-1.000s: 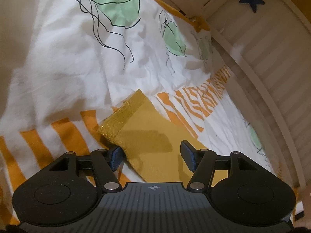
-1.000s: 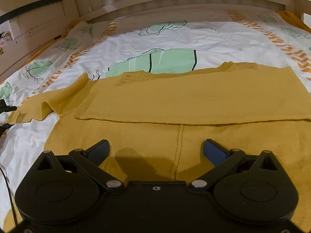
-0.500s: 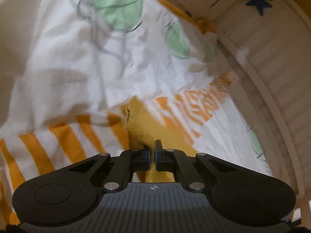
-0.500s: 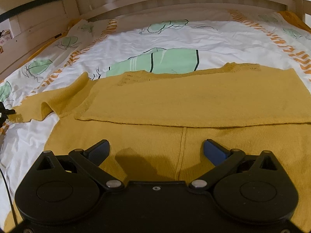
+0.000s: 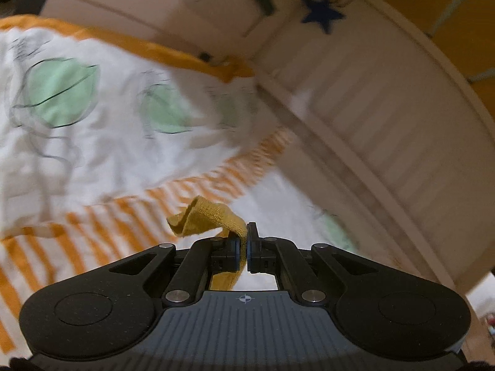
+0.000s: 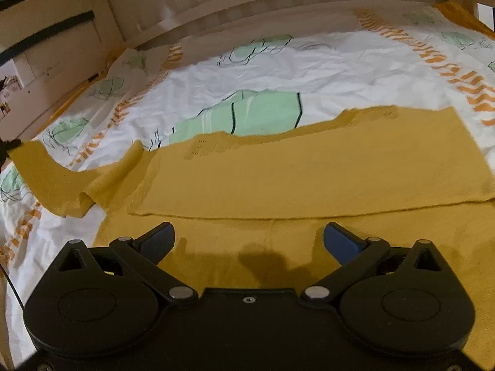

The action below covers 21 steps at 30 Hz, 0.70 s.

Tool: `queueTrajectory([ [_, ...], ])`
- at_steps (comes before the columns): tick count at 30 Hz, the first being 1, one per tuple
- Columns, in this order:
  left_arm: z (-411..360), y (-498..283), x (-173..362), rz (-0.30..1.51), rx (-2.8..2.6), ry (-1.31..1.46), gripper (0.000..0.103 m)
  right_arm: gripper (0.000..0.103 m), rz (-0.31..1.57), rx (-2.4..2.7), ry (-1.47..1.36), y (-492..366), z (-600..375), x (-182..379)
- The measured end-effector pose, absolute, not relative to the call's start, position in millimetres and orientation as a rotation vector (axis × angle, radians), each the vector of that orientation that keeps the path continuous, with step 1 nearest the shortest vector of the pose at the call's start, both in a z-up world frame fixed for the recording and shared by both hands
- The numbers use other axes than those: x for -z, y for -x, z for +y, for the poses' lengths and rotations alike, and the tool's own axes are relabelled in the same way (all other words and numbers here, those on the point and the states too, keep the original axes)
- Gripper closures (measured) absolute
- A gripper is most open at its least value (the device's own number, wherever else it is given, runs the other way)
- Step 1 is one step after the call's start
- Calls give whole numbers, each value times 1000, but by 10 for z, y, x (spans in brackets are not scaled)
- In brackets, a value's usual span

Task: Fold small clothes
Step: 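Grasp the sweater side edge with the left gripper, fold it inward, release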

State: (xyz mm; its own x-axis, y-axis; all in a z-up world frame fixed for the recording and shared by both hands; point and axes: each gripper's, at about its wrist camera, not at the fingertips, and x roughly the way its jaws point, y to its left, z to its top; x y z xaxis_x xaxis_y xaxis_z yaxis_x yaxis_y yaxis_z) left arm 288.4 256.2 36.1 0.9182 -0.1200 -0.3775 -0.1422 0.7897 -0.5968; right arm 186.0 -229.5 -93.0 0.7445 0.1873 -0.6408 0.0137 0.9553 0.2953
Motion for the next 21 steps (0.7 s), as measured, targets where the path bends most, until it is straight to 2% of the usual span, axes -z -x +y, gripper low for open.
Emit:
queueTrajectory([
  [10,1476,-2966,-577,449,187,570,100,0,726,-96,-312,-1752,-2654,829],
  [21,256,-2968,-347,558,438,430,100,0,761,-100,-299,-1774,-3157,698],
])
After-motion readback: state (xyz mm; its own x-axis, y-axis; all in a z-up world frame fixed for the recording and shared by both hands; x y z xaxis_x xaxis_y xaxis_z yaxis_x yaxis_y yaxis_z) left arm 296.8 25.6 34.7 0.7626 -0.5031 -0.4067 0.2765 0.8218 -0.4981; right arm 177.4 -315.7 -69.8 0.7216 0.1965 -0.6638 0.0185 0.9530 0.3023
